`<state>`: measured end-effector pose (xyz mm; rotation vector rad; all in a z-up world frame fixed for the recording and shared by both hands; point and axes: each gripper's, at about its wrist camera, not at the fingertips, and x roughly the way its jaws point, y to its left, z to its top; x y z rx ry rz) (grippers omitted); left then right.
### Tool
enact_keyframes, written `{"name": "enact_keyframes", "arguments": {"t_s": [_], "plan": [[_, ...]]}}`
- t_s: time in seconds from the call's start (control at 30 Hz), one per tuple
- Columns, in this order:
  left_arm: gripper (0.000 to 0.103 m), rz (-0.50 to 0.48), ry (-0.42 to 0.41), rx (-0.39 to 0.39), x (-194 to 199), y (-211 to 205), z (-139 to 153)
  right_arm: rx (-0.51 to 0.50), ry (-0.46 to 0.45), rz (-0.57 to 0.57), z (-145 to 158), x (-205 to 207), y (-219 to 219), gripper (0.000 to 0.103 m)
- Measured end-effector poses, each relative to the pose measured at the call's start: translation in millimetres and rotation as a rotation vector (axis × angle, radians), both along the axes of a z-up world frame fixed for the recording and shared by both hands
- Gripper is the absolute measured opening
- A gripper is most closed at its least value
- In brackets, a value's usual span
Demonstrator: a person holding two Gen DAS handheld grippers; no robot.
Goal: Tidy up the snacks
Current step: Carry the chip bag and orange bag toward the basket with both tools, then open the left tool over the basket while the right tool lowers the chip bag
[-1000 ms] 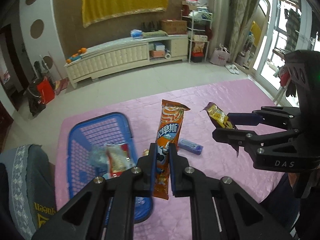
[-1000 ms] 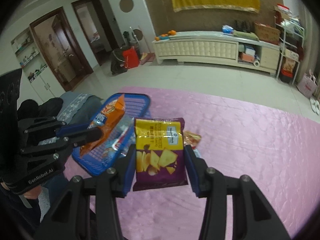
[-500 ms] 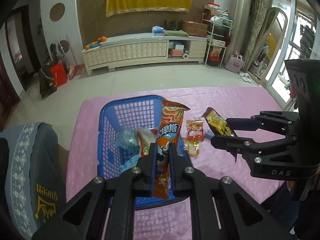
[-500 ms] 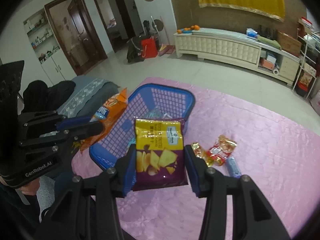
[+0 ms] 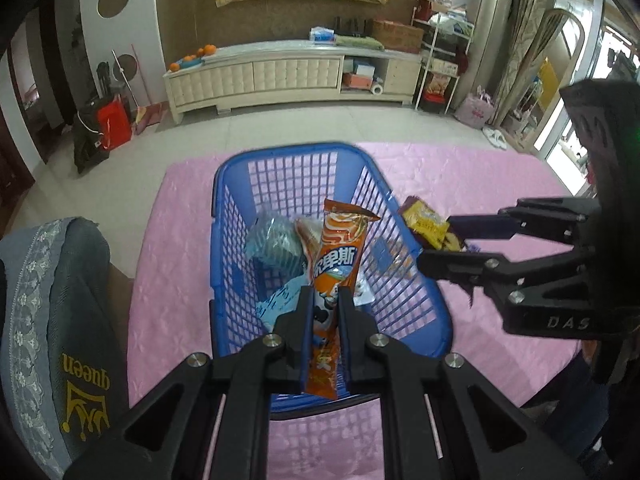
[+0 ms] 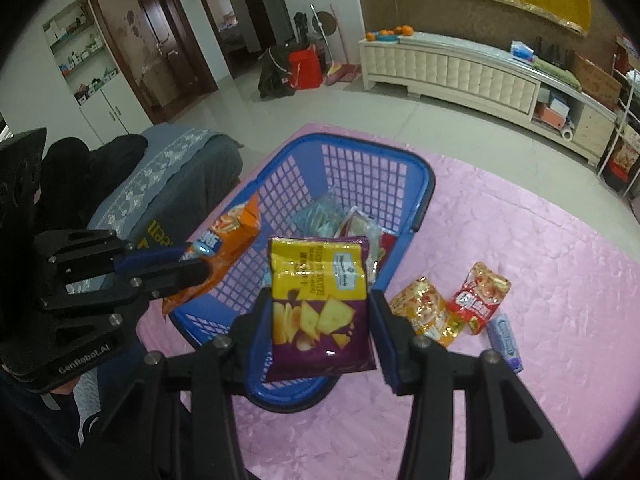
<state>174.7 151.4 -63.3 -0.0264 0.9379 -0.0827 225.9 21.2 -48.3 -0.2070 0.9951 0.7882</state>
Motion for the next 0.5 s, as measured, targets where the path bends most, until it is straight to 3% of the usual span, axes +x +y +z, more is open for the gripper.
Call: {"name": "enact_keyframes", "arguments": {"t_s": [0.5], "plan": [[0.012,-0.003,0.047,-0.035,-2.4,17.6,-24.2,-0.022,0.011,0.003,-7.2,-1.8,12.9,0.051]]}}
